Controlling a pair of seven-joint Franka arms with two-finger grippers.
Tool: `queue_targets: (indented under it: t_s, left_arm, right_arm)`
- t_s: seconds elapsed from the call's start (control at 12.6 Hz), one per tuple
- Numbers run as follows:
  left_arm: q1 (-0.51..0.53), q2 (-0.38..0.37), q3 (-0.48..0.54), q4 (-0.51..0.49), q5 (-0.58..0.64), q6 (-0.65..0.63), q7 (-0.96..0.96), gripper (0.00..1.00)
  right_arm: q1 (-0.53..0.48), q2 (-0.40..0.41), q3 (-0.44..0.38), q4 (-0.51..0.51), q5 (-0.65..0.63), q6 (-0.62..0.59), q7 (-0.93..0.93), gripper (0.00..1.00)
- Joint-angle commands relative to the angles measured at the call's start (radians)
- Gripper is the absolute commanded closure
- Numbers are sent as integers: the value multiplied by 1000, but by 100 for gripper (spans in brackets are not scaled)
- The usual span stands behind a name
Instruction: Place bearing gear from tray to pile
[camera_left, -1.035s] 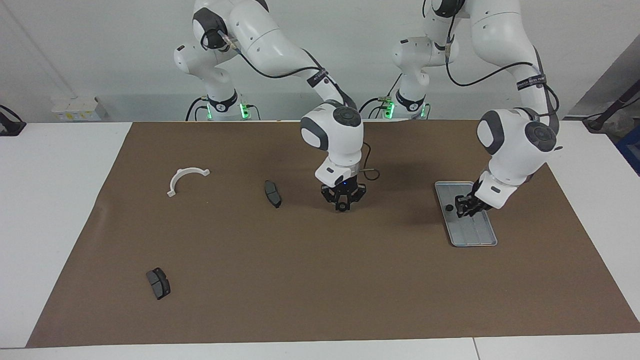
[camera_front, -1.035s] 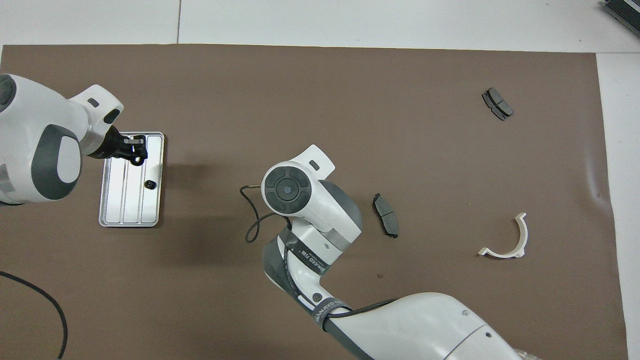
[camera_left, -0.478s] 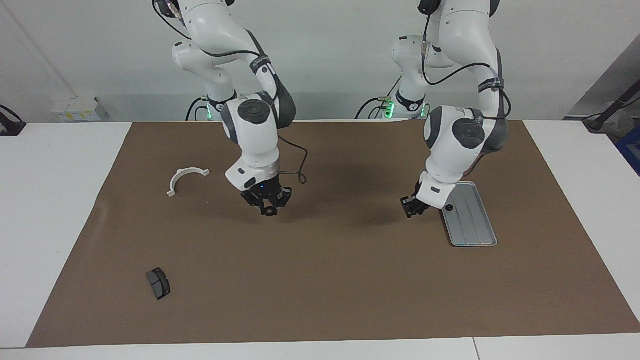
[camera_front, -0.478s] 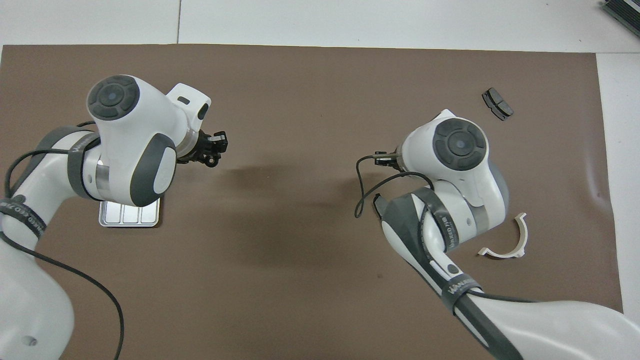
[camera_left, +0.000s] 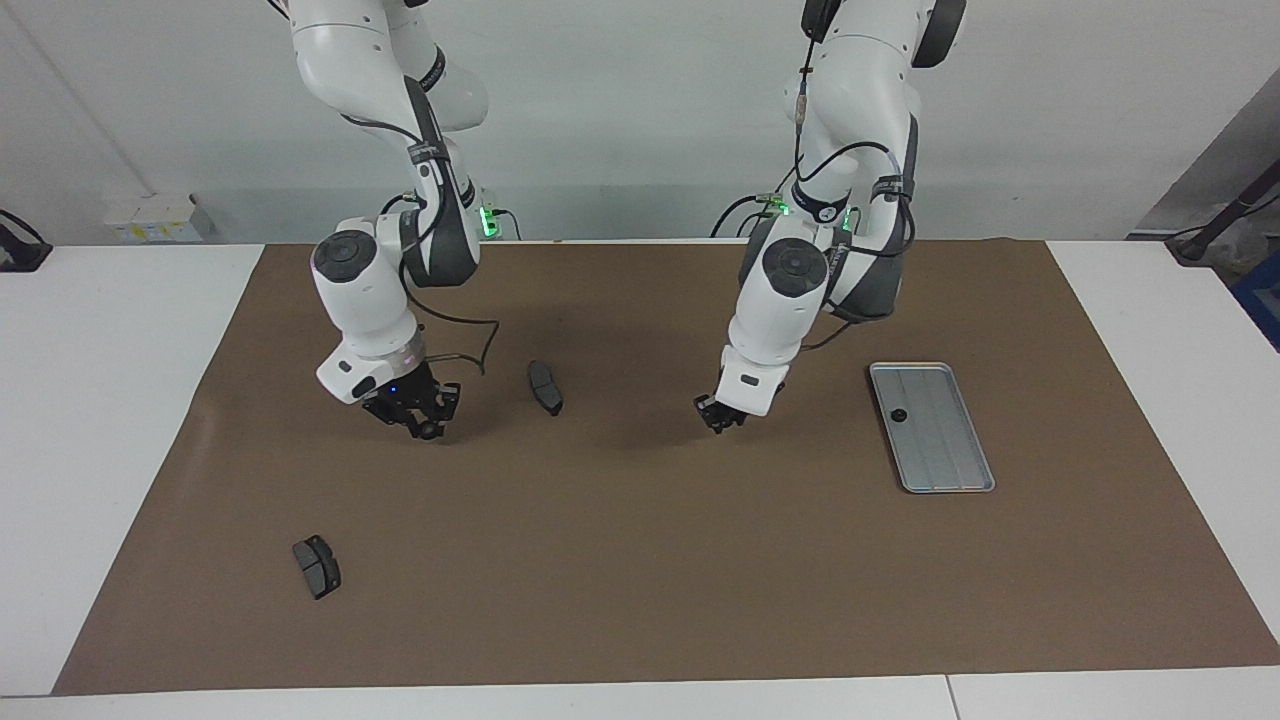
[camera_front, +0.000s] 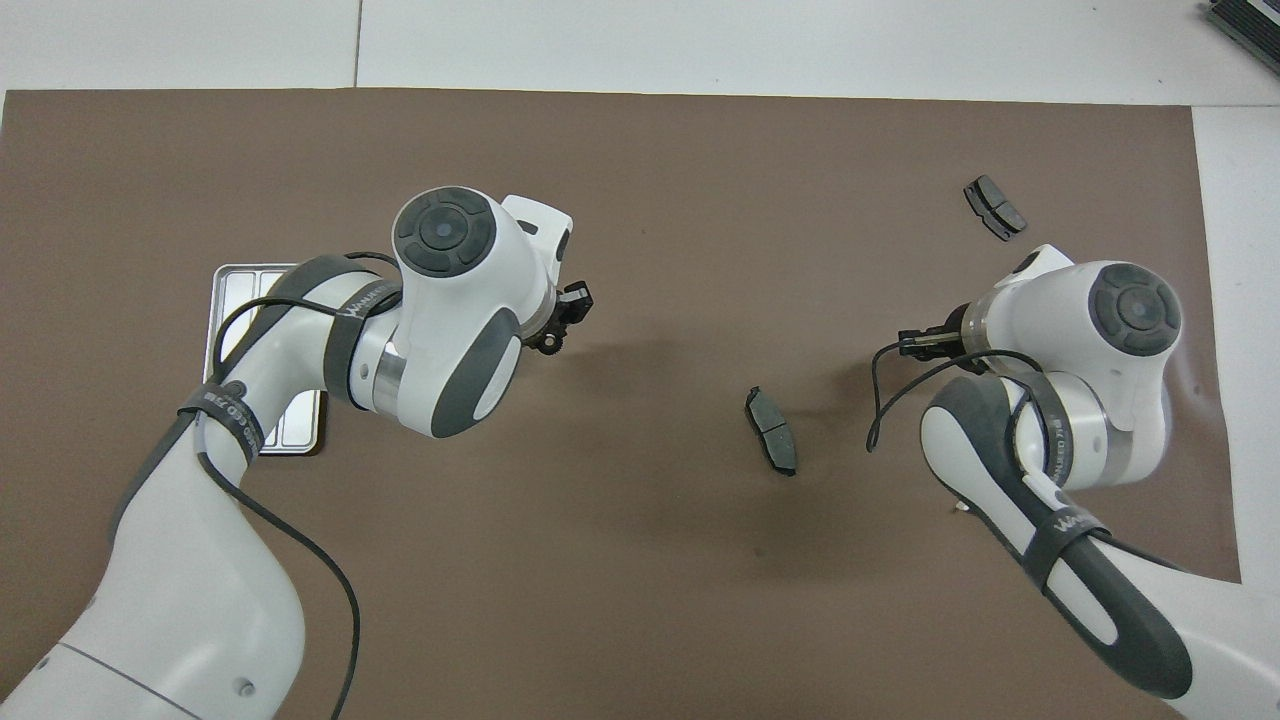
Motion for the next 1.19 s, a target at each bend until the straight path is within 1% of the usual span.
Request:
queue_targets:
  t_s: [0.0, 0.08, 0.16, 0.24, 0.32, 0.4, 0.48, 0.56, 0.64, 0.72, 0.8, 0.96, 1.11]
  left_arm:
    - [-84, 81, 19, 15, -12, 67, -107, 80]
    - [-96, 94, 19, 2, -12, 105, -126, 80]
    - [-96, 94, 18, -5, -12, 104, -125, 78]
    - [-96, 94, 18, -18, -12, 115, -122, 72]
    - [-96, 93, 16, -26, -12, 121, -112, 48]
    - [-92, 93, 18, -26, -10, 120, -111, 21]
    - [-86, 86, 19, -26, -9, 112, -99, 3]
    - [-72, 70, 24, -26, -9, 95, -64, 0]
    - [-20, 41, 22, -19, -9, 72, -22, 0]
    - [28, 16, 19, -8, -7, 33, 22, 0]
    - [61, -4, 22, 4, -7, -12, 80, 0]
    - [141, -41, 22, -3, -9, -78, 211, 0]
    - [198, -55, 24, -14, -9, -155, 372, 0]
  right_arm:
    - [-74, 4, 18, -25, 28, 26, -64, 100]
    - [-94, 15, 18, -25, 28, 42, -72, 100]
    - [-99, 29, 18, -23, 28, 53, -72, 100]
    - [-105, 44, 18, -20, 28, 64, -71, 94]
    - [-113, 64, 18, -17, 28, 90, -72, 82]
    - [-114, 72, 18, -9, 28, 99, -69, 59]
    - [-114, 73, 18, 15, 28, 86, -65, 30]
    - [-102, 73, 18, 33, 28, 67, -58, 23]
    - [-94, 69, 23, 53, 28, 37, -43, 9]
    - [-68, 63, 26, 69, 28, 11, -7, 0]
    - [-27, 57, 26, 79, 28, -11, 45, 0]
    - [69, 56, 26, 112, 25, -31, 194, 0]
    - [160, 63, 26, 145, 19, -33, 323, 0]
